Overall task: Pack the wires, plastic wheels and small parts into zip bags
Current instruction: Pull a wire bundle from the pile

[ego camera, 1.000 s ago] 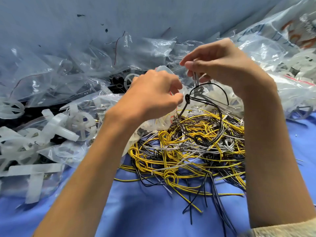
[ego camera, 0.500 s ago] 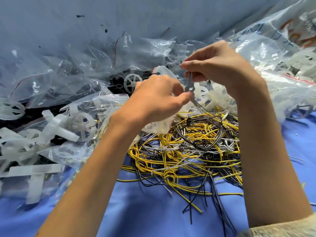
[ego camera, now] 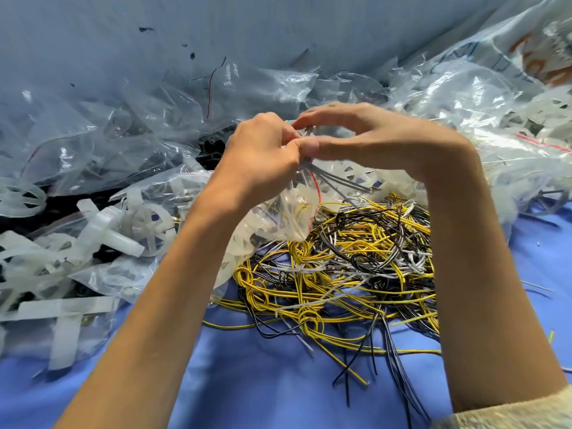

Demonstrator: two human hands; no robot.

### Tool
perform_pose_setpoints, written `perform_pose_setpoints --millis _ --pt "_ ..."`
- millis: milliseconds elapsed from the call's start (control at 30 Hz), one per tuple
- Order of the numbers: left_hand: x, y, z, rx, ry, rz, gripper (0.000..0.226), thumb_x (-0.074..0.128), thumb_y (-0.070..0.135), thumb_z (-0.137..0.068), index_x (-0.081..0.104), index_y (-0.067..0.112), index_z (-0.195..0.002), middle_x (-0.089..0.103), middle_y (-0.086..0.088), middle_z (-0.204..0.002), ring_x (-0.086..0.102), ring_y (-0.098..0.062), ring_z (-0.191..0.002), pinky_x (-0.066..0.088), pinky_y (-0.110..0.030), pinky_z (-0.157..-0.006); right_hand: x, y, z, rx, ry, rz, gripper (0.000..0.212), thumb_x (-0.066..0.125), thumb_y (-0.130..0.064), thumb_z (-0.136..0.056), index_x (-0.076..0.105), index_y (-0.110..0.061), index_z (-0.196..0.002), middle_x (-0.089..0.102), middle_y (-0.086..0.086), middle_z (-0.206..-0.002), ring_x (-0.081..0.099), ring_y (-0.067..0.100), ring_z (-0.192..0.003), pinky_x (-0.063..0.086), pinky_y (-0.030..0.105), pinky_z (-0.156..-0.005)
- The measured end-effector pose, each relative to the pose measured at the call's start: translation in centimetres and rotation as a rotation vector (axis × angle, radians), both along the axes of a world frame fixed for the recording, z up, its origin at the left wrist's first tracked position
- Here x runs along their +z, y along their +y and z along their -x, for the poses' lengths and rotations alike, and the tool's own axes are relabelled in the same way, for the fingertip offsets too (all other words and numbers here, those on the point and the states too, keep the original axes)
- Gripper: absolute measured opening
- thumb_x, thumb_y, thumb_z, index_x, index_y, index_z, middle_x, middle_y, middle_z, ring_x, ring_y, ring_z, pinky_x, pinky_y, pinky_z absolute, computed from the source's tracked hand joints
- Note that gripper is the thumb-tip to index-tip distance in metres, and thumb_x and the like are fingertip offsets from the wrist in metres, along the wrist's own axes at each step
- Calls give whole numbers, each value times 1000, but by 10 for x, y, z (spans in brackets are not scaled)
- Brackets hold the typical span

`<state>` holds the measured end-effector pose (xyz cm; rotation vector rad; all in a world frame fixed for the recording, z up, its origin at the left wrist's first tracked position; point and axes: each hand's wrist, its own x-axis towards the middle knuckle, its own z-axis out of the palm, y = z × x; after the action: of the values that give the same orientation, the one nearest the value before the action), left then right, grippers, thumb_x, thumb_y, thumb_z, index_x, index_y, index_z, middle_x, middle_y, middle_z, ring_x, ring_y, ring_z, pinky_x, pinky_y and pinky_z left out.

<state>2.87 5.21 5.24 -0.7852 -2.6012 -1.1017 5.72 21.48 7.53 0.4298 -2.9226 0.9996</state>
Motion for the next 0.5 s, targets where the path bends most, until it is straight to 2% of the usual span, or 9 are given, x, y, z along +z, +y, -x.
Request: perform_pose_setpoints --millis 67,133,233,267,333,400,500 --pt "1 -2 1 10 -19 -50 26 58 30 -93 75 12 -84 68 -12 -94 60 -23 -89 39 -29 -76 -1 0 -1 50 -67 -29 73 68 -60 -62 52 -38 -131 53 -19 -133 47 -8 -118 39 19 -94" --pt "1 -3 2 25 -23 -73 29 59 33 -92 75 10 -84 67 -14 -96 59 -25 -92 43 -31 -78 -2 -1 0 45 -58 -39 74 77 -45 -64 52 -31 -133 58 -14 -127 55 -13 -103 46 15 -87" --pt "1 -5 5 48 -7 -90 33 58 33 -93 73 5 -83 64 -21 -99 57 -31 -95 47 -35 -80 -1 0 2 0 23 -13 55 78 -29 -74 59 -29 -126 69 -4 -108 66 11 -99 50 38 -96" --pt "1 -5 6 50 -6 -98 34 58 33 -93 73 5 -82 65 -18 -95 58 -29 -93 47 -35 -79 -1 1 1 4 46 4 50 77 -27 -76 61 -31 -123 71 -3 -102 68 16 -95 51 37 -94" --pt "2 -6 5 51 -16 -105 35 57 33 -94 73 5 -79 66 -5 -83 59 -24 -88 47 -34 -78 -1 4 0 15 92 28 45 76 -29 -77 63 -39 -118 74 -3 -94 70 16 -86 52 20 -79" --pt "2 -7 5 51 -20 -101 34 57 34 -94 71 10 -73 67 -6 -86 60 -24 -89 48 -36 -80 1 4 -2 22 112 41 42 75 -36 -74 61 -46 -112 75 -5 -87 70 4 -76 46 9 -64" --pt "4 -7 3 32 -24 -102 29 57 35 -94 70 23 -72 67 -13 -93 61 -26 -91 49 -37 -80 1 6 -2 14 93 93 42 70 -49 -61 61 -50 -103 74 -10 -78 70 3 -69 55 15 -69"
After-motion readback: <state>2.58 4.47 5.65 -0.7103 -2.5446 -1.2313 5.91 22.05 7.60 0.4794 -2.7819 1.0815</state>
